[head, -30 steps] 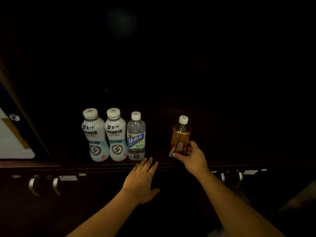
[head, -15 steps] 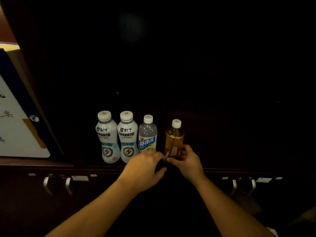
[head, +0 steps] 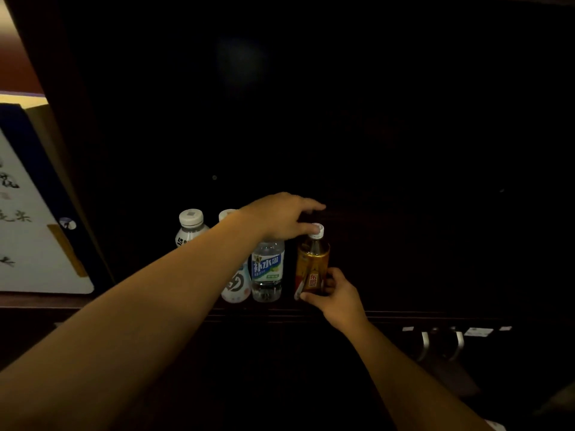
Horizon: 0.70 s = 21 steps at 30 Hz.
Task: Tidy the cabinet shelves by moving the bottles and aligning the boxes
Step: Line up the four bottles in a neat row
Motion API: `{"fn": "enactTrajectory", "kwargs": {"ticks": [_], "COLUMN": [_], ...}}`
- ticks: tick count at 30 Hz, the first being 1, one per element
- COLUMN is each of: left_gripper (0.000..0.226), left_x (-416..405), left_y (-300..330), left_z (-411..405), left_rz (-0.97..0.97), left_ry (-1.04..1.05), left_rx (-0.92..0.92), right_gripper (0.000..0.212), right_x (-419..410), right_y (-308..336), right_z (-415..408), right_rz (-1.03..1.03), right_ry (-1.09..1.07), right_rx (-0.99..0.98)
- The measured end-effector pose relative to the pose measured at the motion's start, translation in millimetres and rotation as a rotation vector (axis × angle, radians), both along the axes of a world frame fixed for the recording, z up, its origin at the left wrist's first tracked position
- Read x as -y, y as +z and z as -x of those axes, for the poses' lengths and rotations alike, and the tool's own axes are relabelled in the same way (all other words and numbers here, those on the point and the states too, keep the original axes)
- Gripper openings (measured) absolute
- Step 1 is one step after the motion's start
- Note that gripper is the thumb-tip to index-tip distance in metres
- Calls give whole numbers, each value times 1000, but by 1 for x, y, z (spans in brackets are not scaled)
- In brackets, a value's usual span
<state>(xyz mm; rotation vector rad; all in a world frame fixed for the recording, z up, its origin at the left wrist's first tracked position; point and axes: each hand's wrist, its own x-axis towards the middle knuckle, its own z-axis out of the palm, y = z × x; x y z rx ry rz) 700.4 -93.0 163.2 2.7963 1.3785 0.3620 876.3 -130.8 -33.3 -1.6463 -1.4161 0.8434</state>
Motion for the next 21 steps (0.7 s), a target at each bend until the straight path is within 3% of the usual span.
{"fn": "enactTrajectory", "kwargs": {"ticks": [6, 21], "left_gripper": [31, 31], "left_x": [-7, 0], "left_y": [-8, -7], "left_z": [-7, 11], "left_rz": [36, -2], "left_ry": [-12, 52], "left_rx": [5, 8], "right_gripper": [69, 70], "right_x": [-4, -10], "right_y": [1, 0], "right_z": [1, 20], "right_rz": [39, 25], "right_ry": [32, 65], "right_rx": [-17, -14]}}
